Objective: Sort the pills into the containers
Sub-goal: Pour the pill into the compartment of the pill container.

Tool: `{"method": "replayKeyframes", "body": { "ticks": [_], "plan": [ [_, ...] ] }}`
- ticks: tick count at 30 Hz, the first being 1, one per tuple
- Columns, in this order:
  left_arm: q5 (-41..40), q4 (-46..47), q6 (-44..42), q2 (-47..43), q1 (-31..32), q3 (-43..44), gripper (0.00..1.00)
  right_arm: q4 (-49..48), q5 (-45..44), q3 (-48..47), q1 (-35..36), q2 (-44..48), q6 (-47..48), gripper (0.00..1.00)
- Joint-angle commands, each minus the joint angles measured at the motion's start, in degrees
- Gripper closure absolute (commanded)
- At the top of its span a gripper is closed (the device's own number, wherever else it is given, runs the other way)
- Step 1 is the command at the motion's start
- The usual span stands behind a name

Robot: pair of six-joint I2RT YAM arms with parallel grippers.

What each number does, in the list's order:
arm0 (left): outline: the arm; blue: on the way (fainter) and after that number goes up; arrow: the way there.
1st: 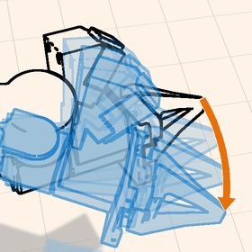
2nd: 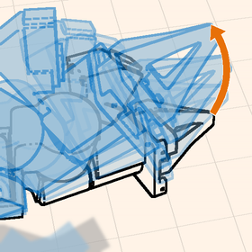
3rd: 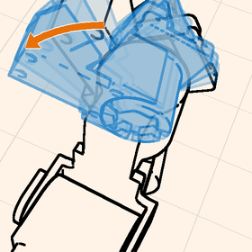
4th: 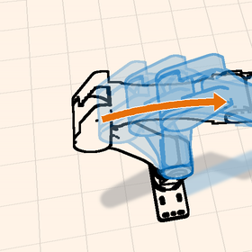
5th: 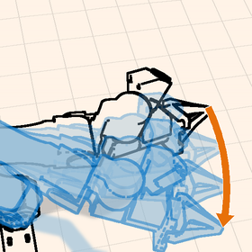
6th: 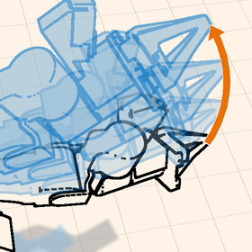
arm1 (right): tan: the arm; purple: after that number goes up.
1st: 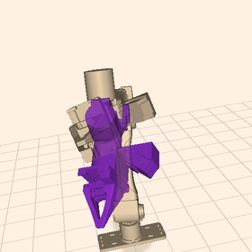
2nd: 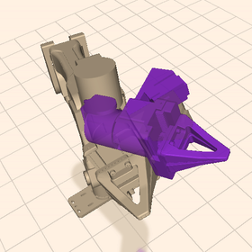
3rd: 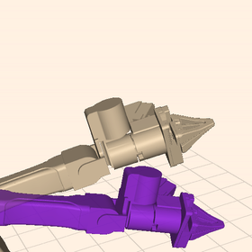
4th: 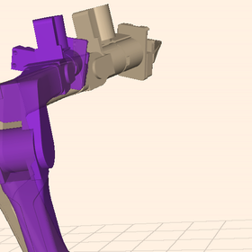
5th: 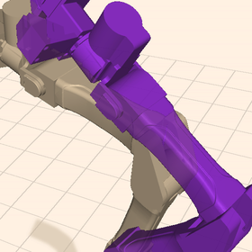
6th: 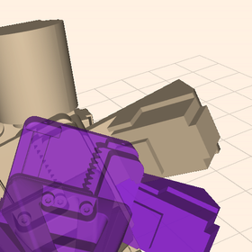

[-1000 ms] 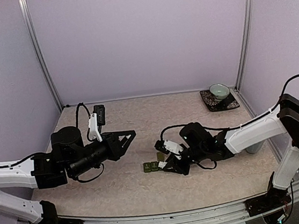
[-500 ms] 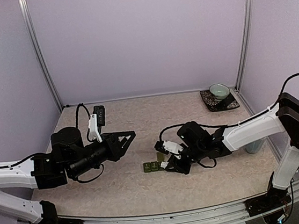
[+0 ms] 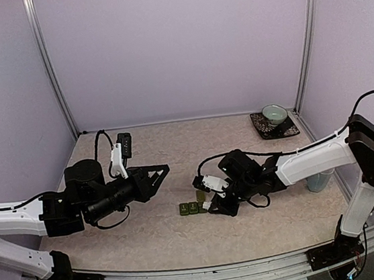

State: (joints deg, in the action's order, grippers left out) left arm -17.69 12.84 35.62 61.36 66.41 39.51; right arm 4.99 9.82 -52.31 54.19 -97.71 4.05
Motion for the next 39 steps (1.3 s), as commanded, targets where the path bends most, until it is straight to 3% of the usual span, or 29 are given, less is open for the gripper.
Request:
{"method": "replayKeyframes", "body": {
  "ticks": [1, 39],
  "plan": [
    [-0.5, 0.7, -0.3, -0.3, -0.2, -0.7, 0.84, 3.5, -1.1, -2.9, -0.4, -0.3, 0.6, 1.00],
    [-0.7, 2.0, 0.8, -1.1, -0.3, -2.6, 0.85, 18.1, -4.8, -13.3, 0.6, -5.4, 2.2, 1.00]
  ]
}}
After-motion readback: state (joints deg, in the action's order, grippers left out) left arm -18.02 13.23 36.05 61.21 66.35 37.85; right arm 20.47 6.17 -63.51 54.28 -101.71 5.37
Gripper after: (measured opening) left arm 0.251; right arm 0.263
